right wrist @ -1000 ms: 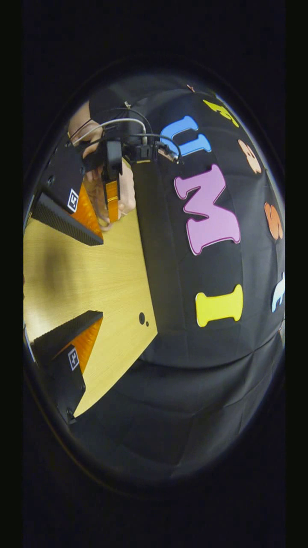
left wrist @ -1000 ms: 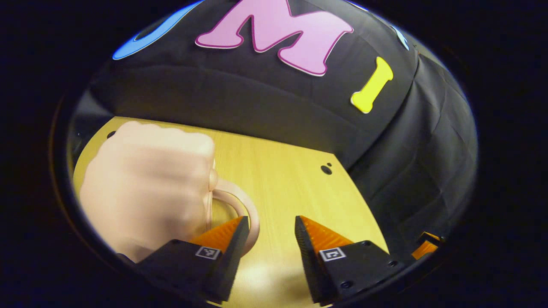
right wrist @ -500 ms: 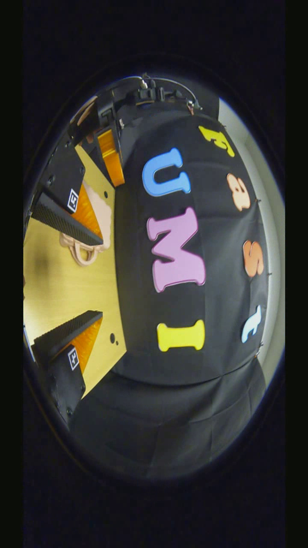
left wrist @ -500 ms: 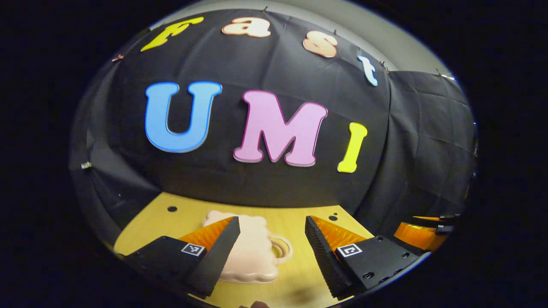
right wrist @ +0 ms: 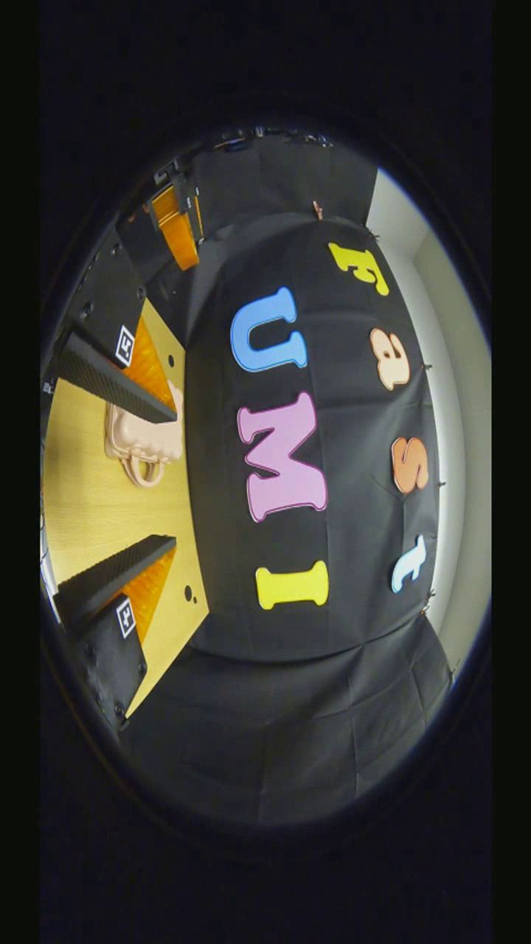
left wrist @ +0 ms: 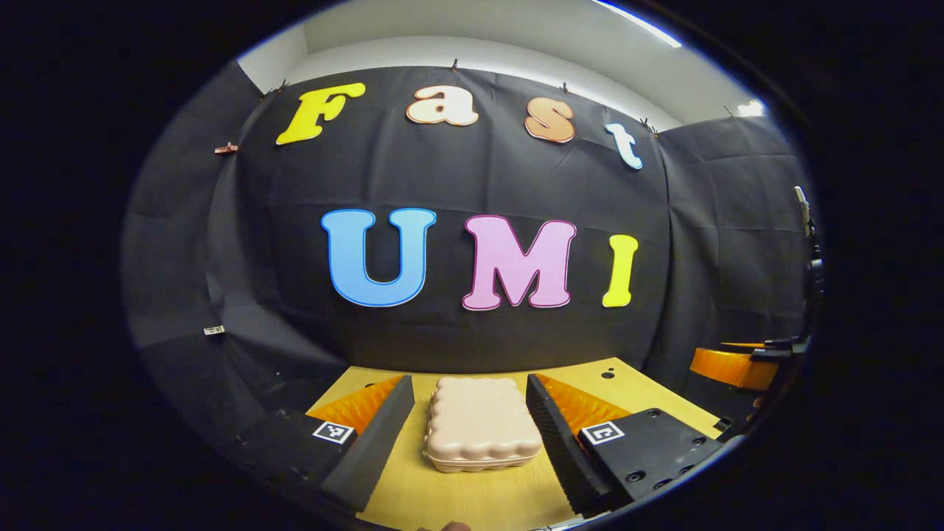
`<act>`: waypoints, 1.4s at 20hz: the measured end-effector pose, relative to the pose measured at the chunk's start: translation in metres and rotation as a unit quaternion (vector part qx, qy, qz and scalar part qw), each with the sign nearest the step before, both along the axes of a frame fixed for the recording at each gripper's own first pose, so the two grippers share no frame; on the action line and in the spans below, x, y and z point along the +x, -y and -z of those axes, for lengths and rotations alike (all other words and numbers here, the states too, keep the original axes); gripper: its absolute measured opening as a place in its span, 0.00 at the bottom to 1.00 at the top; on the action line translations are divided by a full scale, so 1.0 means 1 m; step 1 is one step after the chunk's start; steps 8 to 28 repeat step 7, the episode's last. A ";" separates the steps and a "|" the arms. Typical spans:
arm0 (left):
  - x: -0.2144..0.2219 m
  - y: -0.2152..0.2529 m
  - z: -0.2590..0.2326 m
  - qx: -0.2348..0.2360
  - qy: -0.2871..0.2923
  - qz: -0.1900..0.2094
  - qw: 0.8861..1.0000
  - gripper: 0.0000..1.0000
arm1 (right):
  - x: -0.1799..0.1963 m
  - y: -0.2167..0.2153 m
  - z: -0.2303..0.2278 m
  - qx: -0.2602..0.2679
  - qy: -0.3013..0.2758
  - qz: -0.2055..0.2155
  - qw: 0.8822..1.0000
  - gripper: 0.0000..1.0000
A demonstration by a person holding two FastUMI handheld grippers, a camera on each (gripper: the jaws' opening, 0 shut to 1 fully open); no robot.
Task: First open the suitcase, pack the skin care products into it, and then close the suitcase.
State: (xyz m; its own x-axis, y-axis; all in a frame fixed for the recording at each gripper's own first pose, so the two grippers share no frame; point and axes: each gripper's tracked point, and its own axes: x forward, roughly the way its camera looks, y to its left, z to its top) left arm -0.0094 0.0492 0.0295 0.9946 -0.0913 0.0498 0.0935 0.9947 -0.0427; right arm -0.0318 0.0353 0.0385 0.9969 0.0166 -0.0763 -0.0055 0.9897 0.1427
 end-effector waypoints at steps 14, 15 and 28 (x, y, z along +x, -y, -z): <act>-0.008 0.011 -0.007 0.030 0.011 0.016 0.999 0.96 | -0.016 0.003 0.001 0.002 0.007 0.018 1.000 0.97; -0.008 0.011 -0.007 0.030 0.011 0.016 0.999 0.96 | -0.016 0.003 0.001 0.002 0.007 0.018 1.000 0.97; -0.008 0.011 -0.007 0.030 0.011 0.016 0.999 0.96 | -0.016 0.003 0.001 0.002 0.007 0.018 1.000 0.97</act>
